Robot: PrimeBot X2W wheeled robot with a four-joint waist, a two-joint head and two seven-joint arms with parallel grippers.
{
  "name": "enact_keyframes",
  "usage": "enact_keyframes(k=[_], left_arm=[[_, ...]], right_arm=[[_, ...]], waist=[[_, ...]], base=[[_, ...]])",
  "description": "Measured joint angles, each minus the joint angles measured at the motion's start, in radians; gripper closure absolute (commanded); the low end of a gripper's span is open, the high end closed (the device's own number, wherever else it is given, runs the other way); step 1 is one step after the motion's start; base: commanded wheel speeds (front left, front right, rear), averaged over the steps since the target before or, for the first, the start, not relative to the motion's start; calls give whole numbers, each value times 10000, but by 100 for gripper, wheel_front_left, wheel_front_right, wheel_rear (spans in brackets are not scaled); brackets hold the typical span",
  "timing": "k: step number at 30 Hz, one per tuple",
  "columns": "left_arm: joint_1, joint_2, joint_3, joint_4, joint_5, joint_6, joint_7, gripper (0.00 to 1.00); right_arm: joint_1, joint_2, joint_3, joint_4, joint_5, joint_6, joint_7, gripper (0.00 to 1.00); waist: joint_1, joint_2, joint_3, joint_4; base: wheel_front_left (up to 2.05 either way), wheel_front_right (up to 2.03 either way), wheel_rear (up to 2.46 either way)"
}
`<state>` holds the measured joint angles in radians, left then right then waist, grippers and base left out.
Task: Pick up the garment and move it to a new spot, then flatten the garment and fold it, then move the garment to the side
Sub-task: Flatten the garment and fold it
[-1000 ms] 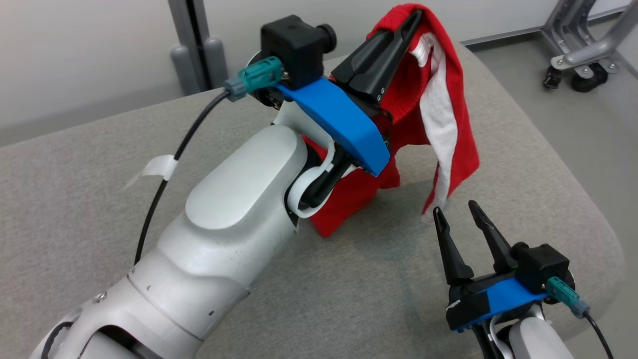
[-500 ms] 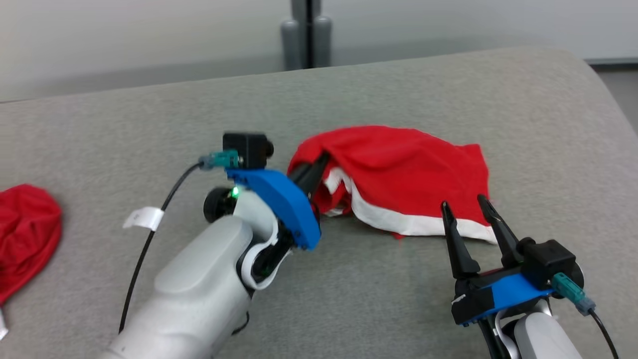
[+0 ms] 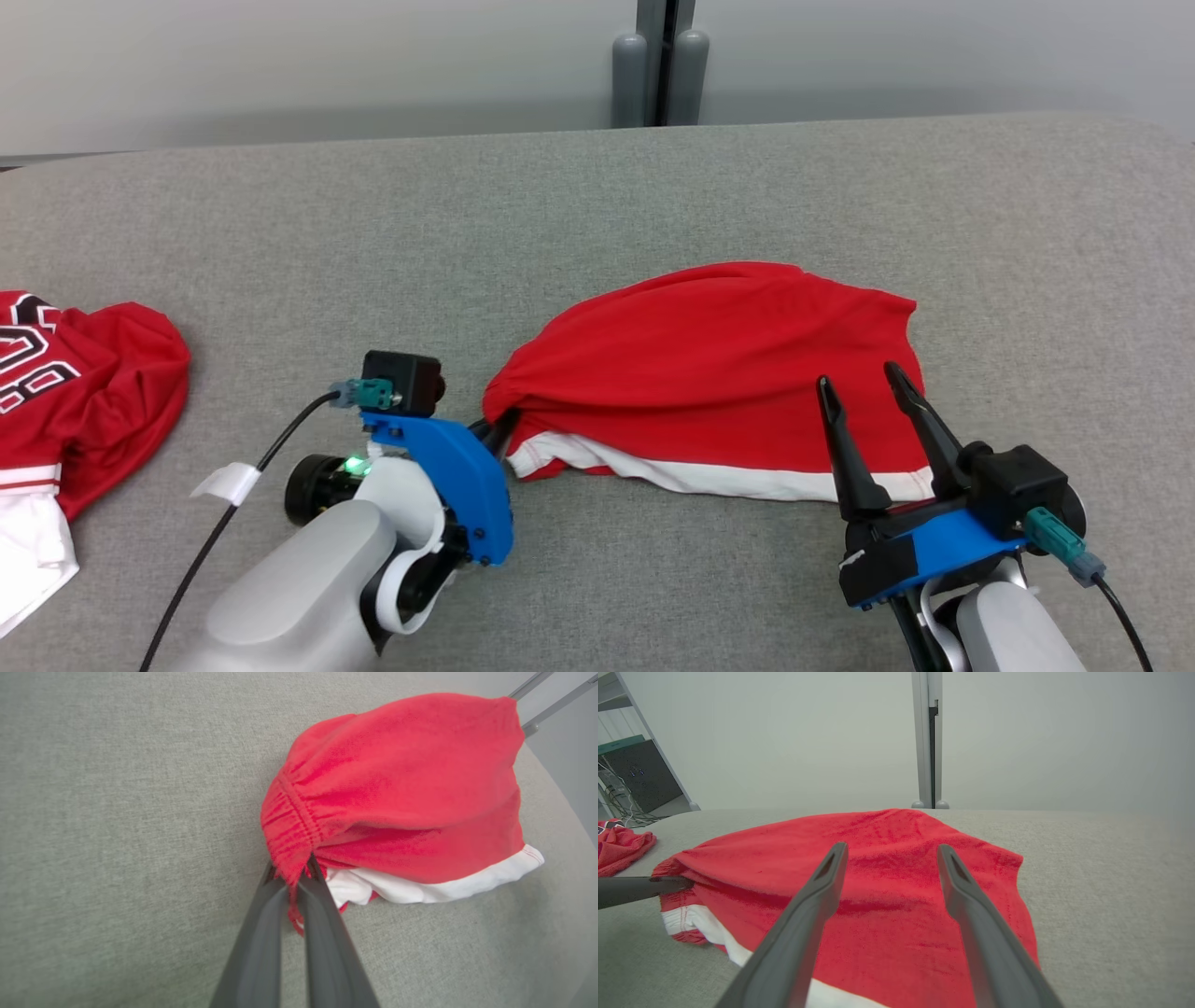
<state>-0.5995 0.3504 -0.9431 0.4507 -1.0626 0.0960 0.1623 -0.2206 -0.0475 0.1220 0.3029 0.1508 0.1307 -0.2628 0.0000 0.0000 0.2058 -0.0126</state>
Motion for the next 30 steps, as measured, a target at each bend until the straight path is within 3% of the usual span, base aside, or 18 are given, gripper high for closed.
enact_keyframes(k=[6, 10, 12, 13, 25, 30], left_arm=[[495, 660, 196, -230, 155, 761, -245, 100], [834, 813, 337, -462, -4, 897, -510, 100], [983, 848, 435, -587, -13, 922, -736, 5], [1066, 849, 516, -639, -25, 926, -886, 0], [2262, 840, 1087, -955, 46, 968, -3264, 0], [2628, 748, 1848, -1216, 571, 602, -4201, 0]], right_arm=[[1, -4, -33, 31, 12, -2, 0, 0], [12, -4, -42, 52, 13, -2, 0, 0], [31, -4, -50, 59, 13, -2, 0, 0], [42, -6, -65, 67, 13, -2, 0, 0], [325, -2, -234, 142, 10, -2, 0, 0], [424, -4, -483, 113, -23, -2, 0, 0]], waist=[[0, 0, -179, -196], [0, 0, -331, -235], [0, 0, -423, -238], [0, 0, -471, -231], [-1, -2, -1168, 20], [0, -2, -1315, 83]], base=[[0, 0, 0], [0, 0, 0], [0, 0, 0], [0, 0, 0], [0, 0, 0], [0, 0, 0]])
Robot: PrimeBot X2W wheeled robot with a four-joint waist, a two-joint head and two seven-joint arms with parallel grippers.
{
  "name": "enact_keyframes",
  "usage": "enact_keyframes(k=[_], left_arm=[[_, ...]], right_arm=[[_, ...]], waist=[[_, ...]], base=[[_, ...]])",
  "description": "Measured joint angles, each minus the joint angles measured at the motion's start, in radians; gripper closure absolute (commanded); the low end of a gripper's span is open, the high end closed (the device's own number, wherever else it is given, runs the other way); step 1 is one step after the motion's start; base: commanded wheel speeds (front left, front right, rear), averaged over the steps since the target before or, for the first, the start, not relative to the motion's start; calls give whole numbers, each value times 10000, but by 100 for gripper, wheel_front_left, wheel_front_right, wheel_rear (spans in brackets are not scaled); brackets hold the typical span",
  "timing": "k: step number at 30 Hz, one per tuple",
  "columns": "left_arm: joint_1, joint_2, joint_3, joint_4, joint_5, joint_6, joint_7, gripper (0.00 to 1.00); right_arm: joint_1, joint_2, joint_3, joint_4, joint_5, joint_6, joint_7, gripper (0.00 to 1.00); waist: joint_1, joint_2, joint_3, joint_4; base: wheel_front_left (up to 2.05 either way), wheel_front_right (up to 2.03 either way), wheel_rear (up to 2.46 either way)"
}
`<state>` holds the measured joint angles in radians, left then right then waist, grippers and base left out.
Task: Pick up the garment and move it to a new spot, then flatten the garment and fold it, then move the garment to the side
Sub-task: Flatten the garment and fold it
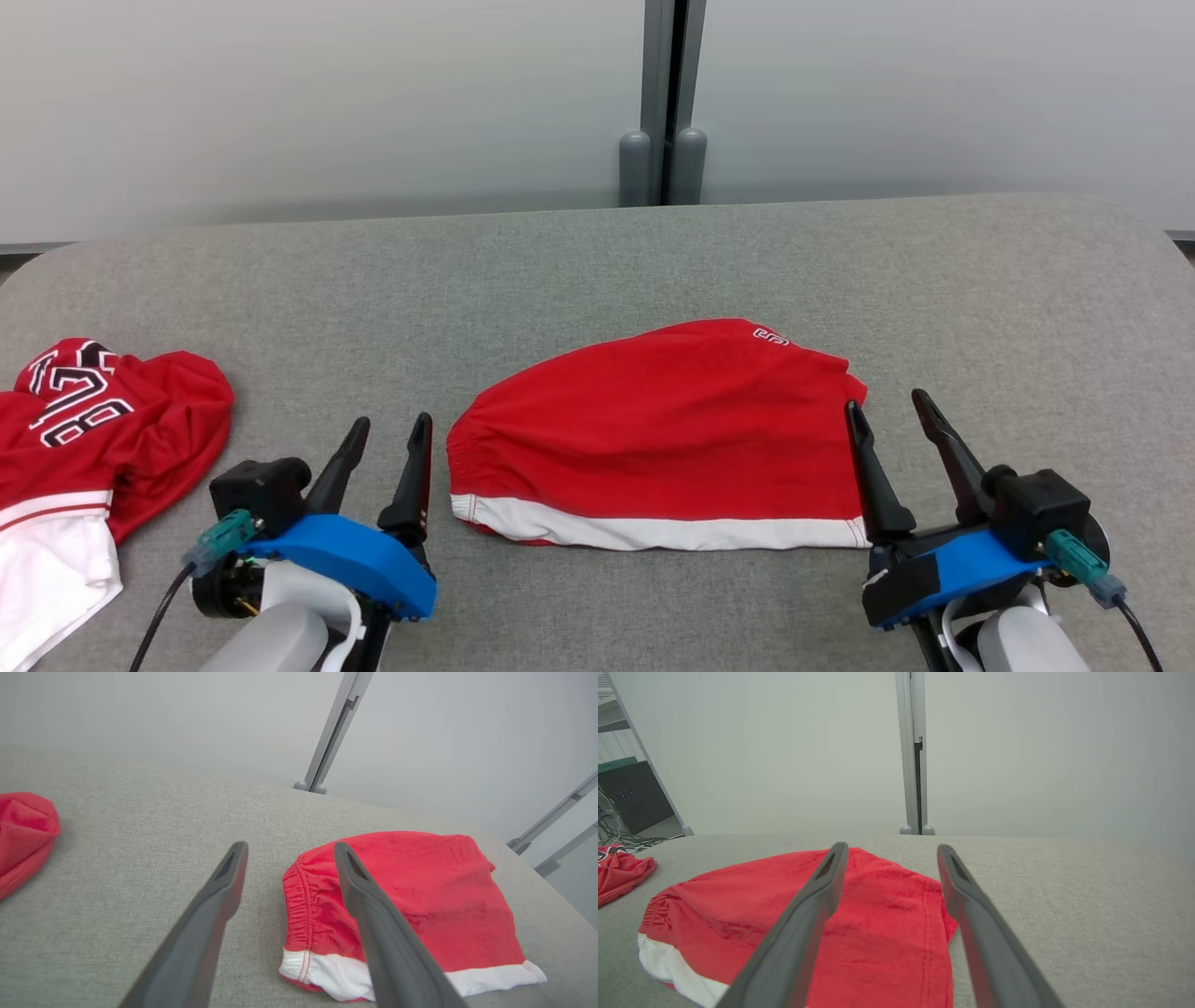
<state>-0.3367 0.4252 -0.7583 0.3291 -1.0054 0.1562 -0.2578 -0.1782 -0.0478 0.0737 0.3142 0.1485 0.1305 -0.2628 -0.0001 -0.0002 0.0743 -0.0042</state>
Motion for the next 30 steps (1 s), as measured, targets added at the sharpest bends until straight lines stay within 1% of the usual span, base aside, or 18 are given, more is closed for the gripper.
enact_keyframes(k=[2, 6, 11, 14, 17, 20, 26, 30], left_arm=[[213, -157, 759, -215, 633, -4, -27, 0], [963, -767, 2483, -930, 2504, -40, -50, 0], [1999, -1396, 3921, -1342, 4383, -460, -50, 0], [2417, -1737, 4619, -1471, 5229, -763, -50, 0], [2819, -2048, 5095, -1379, 5804, -1089, -50, 0], [3214, -2328, 5576, -1216, 6148, -1358, -50, 0], [3607, -2694, 6270, -880, 6673, -1937, -50, 0], [3656, -2865, 6725, -815, 6997, -2190, -50, 0]], right_arm=[[46, -2, -109, -4, 2, 0, 0, 0], [202, 0, -251, 15, -17, 0, 0, 0], [241, 2, -385, 38, -138, 0, 0, 0], [325, 0, -491, 69, -157, 0, 0, 0], [409, -4, -539, 123, -178, 0, 0, 0], [449, 0, -529, 163, -230, 0, 0, 0], [671, -2, -713, 136, -226, 0, 0, 0], [694, -4, -742, 119, -211, 0, 0, 0]], waist=[[0, 0, -35, 37], [0, 0, -128, 77], [0, 0, -263, 34], [0, 0, -351, -35], [1, 0, -457, -105], [0, -1, -593, -211], [0, 2, -744, -460], [1, 2, -736, -514]], base=[[0, 0, 0], [0, 0, 0], [0, 0, 0], [0, 0, 0], [0, 0, 0], [0, 0, 0], [0, 0, 0], [0, 0, 0]])
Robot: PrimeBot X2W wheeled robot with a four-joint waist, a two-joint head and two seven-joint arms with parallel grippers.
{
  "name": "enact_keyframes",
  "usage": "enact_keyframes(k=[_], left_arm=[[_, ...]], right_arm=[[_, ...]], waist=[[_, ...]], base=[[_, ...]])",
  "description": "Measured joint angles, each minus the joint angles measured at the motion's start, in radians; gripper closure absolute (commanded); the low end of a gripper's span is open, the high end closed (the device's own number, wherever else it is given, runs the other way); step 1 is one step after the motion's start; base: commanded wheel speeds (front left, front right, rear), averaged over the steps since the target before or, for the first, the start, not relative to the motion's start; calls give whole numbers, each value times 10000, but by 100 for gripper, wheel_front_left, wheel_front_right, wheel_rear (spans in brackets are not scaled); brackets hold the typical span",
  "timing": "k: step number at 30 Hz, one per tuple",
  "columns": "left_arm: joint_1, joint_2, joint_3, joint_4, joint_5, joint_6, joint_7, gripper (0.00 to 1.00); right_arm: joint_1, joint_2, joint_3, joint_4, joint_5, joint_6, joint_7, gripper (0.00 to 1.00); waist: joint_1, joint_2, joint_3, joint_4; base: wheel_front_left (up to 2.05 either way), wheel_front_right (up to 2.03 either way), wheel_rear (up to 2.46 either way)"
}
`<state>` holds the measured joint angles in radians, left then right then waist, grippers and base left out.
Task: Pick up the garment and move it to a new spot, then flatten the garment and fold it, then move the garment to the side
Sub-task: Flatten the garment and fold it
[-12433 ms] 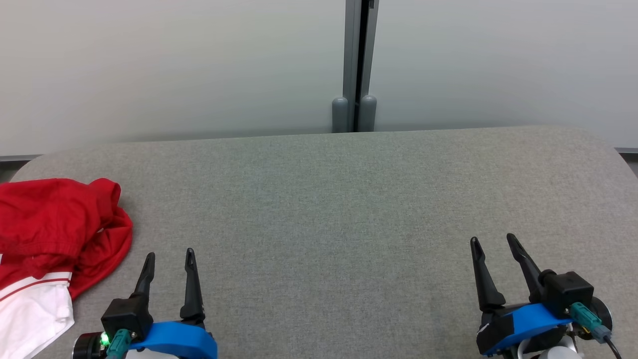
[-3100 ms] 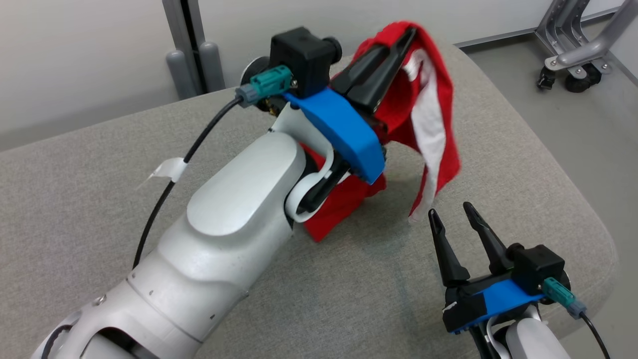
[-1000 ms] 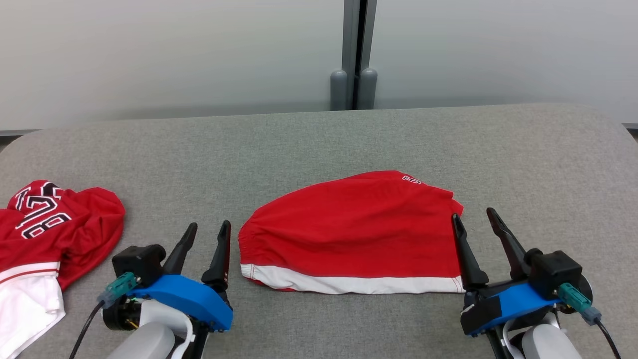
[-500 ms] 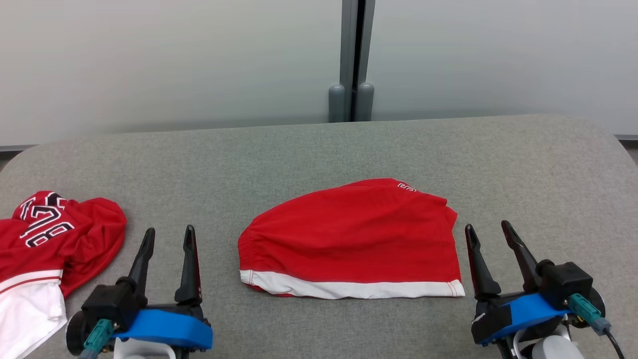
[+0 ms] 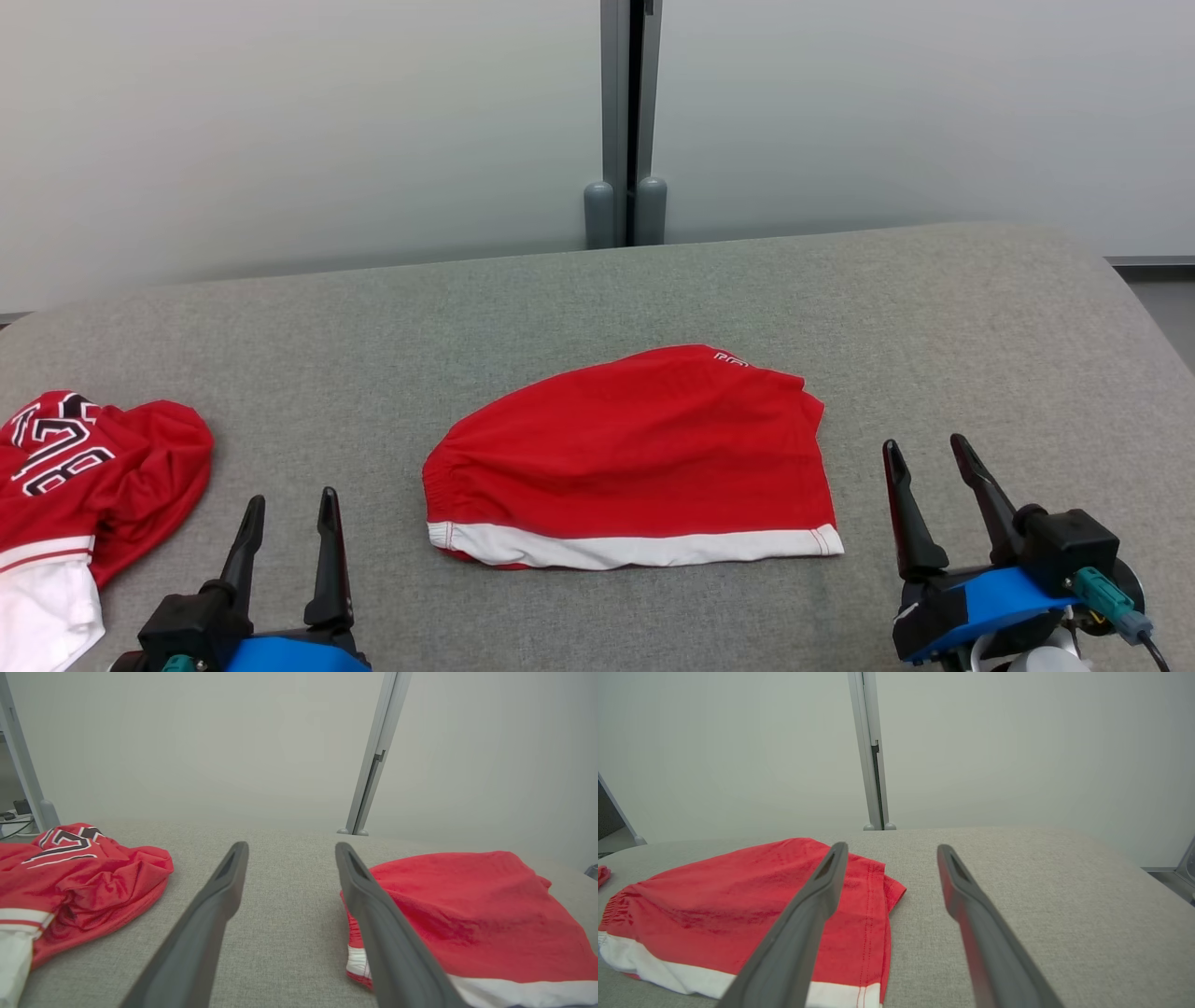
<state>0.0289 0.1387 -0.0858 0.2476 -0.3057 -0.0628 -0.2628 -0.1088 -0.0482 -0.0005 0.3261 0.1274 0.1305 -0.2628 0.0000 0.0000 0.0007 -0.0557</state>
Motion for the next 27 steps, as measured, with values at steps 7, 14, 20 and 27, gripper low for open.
enact_keyframes(k=[7, 14, 20, 27], left_arm=[[0, -228, 410, 104, 443, -326, 0, 0], [-81, -297, 268, 658, 761, -527, -2, 0], [-756, -291, -414, 2144, 686, -587, 767, 0], [-1830, -468, -1068, 3340, 405, -614, 2119, 0]], right_arm=[[9, 0, -19, -40, 56, 0, 0, 0], [65, 0, 2, 82, 71, 0, 207, 0], [92, 8, 125, 675, 259, 2, 1816, 0], [-339, -2, 240, 1457, 500, 0, 3091, 0]], waist=[[0, 0, 32, -28], [0, 0, 101, -53], [1, 1, 278, -67], [1, 1, 559, 14]], base=[[0, 0, 0], [0, 0, 0], [0, 0, 0], [0, 0, 0]])
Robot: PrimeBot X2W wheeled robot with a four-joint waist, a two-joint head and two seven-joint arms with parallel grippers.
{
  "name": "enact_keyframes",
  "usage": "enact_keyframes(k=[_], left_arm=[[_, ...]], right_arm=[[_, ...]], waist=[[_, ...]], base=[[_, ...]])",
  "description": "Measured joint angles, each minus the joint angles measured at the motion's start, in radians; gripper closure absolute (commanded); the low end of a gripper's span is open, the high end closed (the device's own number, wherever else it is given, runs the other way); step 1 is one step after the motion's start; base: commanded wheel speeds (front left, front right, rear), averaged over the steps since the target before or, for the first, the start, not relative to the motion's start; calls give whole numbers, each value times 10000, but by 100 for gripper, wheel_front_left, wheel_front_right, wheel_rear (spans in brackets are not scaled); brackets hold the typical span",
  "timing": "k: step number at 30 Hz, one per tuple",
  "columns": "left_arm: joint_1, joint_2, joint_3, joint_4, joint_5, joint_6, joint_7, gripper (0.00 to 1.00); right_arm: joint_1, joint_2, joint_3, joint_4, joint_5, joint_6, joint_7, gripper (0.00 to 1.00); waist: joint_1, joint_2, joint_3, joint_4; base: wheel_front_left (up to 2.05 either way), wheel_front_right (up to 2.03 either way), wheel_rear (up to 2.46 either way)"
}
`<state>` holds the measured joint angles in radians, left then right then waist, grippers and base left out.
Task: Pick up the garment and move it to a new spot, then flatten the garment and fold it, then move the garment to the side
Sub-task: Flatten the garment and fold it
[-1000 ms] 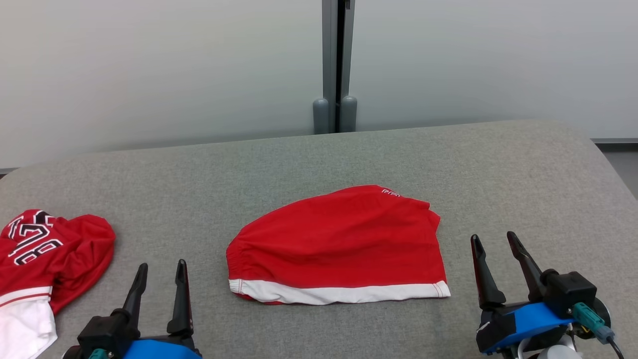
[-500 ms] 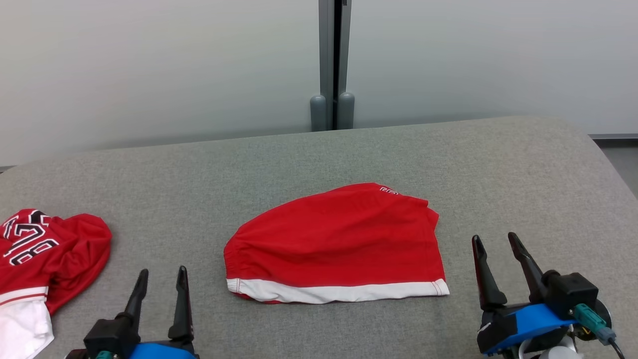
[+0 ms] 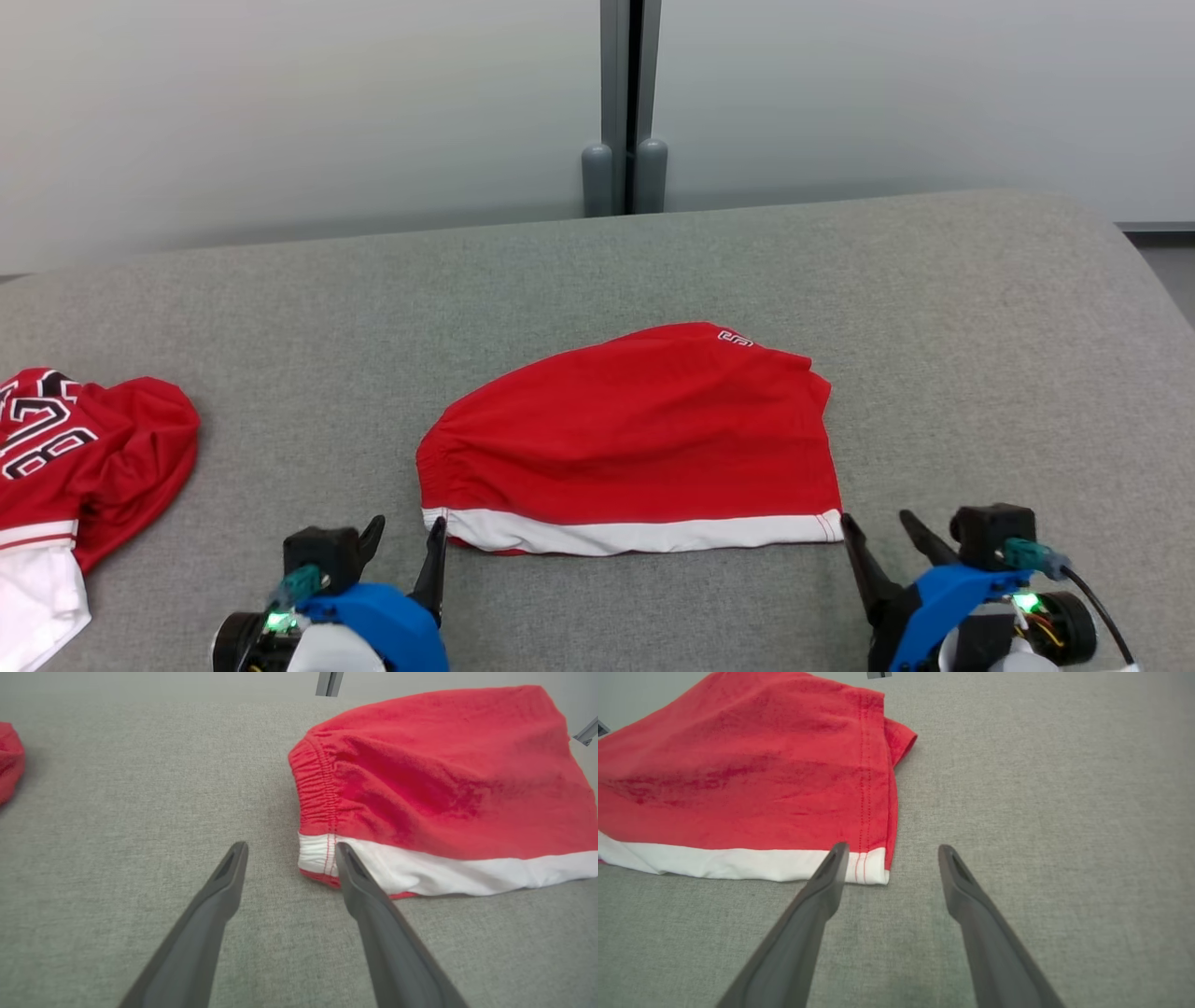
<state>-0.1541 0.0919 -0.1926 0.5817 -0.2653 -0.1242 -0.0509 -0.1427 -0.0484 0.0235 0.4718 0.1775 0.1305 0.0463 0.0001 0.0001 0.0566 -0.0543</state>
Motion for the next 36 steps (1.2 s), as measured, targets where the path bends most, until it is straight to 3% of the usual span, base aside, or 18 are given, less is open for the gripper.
enact_keyframes(k=[7, 24, 25, 26, 27, 28, 36], left_arm=[[-812, -117, -272, 963, -19, 59, 683, 0], [-1828, -276, -993, 2008, -376, 6, 1022, 0], [-1828, -276, -993, 2008, -376, 6, 1022, 0], [-1879, -288, -1055, 2067, -479, 4, 1185, 46], [-1943, -276, -1114, 2084, -531, 4, 1285, 57], [-1970, -278, -1147, 2063, -546, 2, 1267, 100], [-1753, -320, -1212, 1267, -1049, -2, 558, 100]], right_arm=[[-620, 6, 320, 784, -4, 0, 673, 0], [-1469, 4, 744, 1720, -23, 2, 920, 0], [-1469, 4, 744, 1720, -23, 2, 920, 9], [-1509, 4, 740, 1762, -88, 2, 888, 58], [-1547, 4, 738, 1799, -96, 0, 865, 73], [-1575, 4, 725, 1814, -117, 0, 792, 100], [-1550, 6, 439, 1260, -69, 2, 25, 100]], waist=[[0, 2, 304, 83], [-1, 1, 768, 134], [-1, 1, 768, 134], [-1, 1, 785, 127], [-1, 1, 795, 122], [-1, 0, 798, 119], [0, 0, 560, 103]], base=[[0, 0, 0], [0, 0, 0], [0, 0, 0], [0, 0, 0], [0, 0, 0], [0, 0, 0], [0, 0, 0]])
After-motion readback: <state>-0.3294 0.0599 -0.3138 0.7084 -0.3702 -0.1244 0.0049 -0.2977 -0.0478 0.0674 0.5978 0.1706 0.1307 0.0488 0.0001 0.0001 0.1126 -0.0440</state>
